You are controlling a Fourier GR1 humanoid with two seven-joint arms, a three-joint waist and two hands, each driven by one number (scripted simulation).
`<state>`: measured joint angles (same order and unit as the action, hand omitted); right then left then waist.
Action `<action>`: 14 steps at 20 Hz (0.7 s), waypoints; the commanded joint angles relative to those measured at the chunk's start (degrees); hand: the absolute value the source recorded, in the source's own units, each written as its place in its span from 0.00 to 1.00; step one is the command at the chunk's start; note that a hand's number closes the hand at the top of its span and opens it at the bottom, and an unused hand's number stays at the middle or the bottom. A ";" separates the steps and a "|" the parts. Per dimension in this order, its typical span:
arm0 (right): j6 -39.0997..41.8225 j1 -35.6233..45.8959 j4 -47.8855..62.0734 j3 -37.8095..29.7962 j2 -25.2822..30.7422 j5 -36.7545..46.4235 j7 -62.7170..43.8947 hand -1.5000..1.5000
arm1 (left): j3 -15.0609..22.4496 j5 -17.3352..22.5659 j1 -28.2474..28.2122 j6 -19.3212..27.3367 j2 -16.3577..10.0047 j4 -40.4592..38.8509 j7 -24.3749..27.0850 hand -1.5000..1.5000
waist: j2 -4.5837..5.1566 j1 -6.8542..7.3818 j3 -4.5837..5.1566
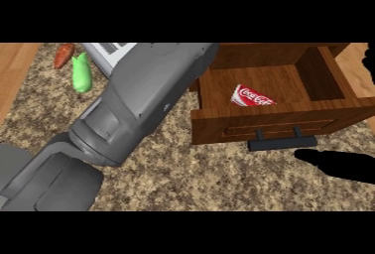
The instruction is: Pick up the can, place it into the drawer and close the drawer
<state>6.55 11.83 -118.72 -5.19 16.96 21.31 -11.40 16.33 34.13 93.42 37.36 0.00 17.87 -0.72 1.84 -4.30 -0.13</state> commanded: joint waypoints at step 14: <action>-12.92 12.82 36.06 12.12 -0.20 28.12 11.63 0.00 | -0.87 -0.54 -0.07 -3.20 -1.36 -1.34 1.80 0.00 | -0.97 4.37 0.06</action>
<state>-2.49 22.15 -91.43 6.16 17.13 45.21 -3.07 16.39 33.69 94.05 35.48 -0.53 16.17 0.39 1.03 -0.57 -0.08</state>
